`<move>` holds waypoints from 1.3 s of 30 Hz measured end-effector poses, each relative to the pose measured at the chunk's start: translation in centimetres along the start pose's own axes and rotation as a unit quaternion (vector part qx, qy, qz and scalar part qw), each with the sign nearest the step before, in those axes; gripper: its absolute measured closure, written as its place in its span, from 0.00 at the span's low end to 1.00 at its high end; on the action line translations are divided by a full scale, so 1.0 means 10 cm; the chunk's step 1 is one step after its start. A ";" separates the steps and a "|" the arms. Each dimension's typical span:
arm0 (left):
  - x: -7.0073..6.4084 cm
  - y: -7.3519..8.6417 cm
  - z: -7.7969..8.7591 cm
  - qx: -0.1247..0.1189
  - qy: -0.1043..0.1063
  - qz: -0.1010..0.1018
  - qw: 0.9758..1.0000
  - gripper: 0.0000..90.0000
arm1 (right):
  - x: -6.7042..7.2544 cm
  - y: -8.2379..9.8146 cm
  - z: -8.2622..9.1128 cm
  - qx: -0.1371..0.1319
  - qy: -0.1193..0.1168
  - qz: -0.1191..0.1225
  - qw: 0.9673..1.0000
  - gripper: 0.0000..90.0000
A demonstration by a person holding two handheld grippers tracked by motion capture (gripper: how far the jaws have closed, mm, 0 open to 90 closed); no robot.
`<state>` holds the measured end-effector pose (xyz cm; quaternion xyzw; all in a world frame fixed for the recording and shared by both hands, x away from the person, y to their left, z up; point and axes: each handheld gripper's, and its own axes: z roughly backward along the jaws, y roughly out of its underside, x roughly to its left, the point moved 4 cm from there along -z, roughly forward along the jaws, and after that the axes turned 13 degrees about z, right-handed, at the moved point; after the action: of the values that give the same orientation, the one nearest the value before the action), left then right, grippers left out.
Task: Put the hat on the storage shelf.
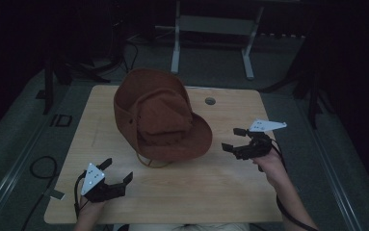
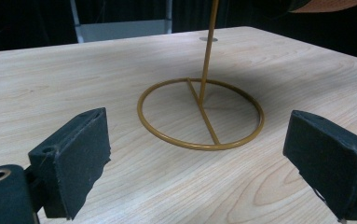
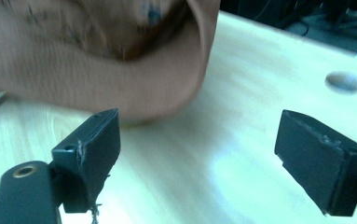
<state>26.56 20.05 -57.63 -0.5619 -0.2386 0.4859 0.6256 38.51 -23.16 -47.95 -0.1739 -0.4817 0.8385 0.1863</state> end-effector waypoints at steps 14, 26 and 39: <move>0.00 0.02 -0.02 0.004 0.002 -0.001 1.000 0.09 | 0.15 0.78 -0.05 0.023 -0.002 -0.017 1.000 0.16; -0.01 0.03 -0.02 0.012 0.004 -0.007 1.000 0.09 | 0.23 1.12 0.10 0.043 0.015 0.006 0.999 0.15; 0.00 0.04 -0.04 0.017 -0.002 -0.007 1.000 0.09 | 0.12 1.45 0.38 0.097 0.120 0.035 0.987 0.15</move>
<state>26.76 19.86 -58.11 -0.5482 -0.2355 0.4864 0.6383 33.64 -32.16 -58.92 -0.2710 -0.3662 0.8602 0.2294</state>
